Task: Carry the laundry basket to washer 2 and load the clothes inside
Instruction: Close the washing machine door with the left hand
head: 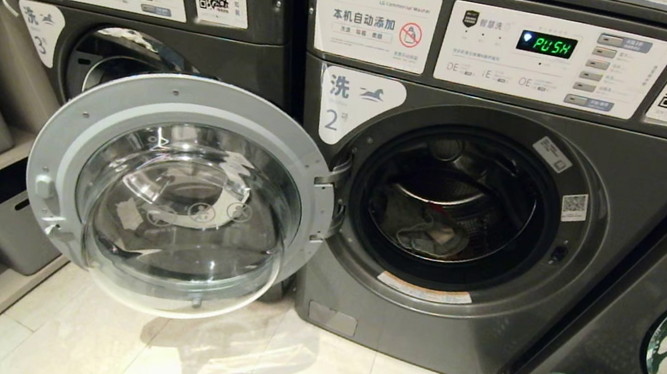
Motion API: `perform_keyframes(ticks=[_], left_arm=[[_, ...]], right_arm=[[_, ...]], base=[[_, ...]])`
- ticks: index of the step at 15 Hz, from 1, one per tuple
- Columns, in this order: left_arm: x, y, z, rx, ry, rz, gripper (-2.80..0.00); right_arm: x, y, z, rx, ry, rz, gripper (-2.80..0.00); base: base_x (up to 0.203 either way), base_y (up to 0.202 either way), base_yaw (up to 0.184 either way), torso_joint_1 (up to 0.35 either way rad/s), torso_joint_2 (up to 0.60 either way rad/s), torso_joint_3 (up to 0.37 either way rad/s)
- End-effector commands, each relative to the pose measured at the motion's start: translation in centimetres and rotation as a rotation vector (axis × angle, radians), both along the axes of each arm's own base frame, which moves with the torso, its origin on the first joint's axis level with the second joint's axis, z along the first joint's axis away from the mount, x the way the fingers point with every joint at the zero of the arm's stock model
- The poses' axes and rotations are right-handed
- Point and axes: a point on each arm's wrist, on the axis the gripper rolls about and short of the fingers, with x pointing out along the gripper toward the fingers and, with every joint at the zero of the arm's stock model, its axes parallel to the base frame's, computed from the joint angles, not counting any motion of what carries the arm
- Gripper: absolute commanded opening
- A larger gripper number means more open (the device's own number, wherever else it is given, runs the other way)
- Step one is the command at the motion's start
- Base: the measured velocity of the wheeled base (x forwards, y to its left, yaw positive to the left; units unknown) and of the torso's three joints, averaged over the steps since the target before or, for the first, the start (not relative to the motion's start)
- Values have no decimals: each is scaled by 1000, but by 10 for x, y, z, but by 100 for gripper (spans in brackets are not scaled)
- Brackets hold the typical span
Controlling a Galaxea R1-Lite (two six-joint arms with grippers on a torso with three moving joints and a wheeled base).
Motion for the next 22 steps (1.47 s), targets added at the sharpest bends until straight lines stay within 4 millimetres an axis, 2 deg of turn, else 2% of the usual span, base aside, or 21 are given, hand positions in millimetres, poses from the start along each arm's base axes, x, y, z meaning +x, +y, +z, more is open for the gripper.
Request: perform_keyframes(ticks=[1, 2, 4, 6, 8, 9, 11, 13, 15, 17, 19, 22], left_arm=[[0, 0, 0, 3, -1, 0, -280], [-1, 0, 3, 9, -18, 0, -280], [-7, 0, 24, 12, -85, 2, -280], [-14, 0, 60, 11, -129, 12, -280], [-1, 1, 101, 10, -67, 37, -280], [13, 1, 128, 10, -34, 59, -280], [54, 2, 184, -1, 11, 105, -280], [111, 4, 244, -37, 9, 150, -280], [174, 13, 283, -60, 3, 212, -280], [229, 30, 289, -73, 30, 287, -280], [279, 57, 277, -87, 45, 354, -280], [323, 96, 254, -116, 82, 312, -280]], right_arm=[[0, 0, 0, 2, 2, -1, -280], [0, 0, 0, 2, 2, -2, -280], [0, 0, 0, 2, 1, -1, -280], [0, 0, 0, -2, 1, 1, -280], [0, 0, 0, -3, 2, -1, -280], [0, 0, 0, -1, 1, 1, -280], [0, 0, 0, 1, -1, 1, -280], [0, 0, 0, -1, -1, 1, -280], [0, 0, 0, 9, -1, -2, -280], [0, 0, 0, 34, -1, -9, -280], [0, 0, 0, 35, -3, -11, -280], [0, 0, 0, 41, -3, -11, -280]], base=[[0, 0, 0, 0, 0, 0], [0, 0, 0, 0, 0, 0], [0, 0, 0, 0, 0, 0], [0, 0, 0, 0, 0, 0], [0, 0, 0, 0, 0, 0], [0, 0, 0, 0, 0, 0], [0, 0, 0, 0, 0, 0], [0, 0, 0, 0, 0, 0], [0, 0, 0, 0, 0, 0], [0, 0, 0, 0, 0, 0], [0, 0, 0, 0, 0, 0], [0, 0, 0, 0, 0, 0]])
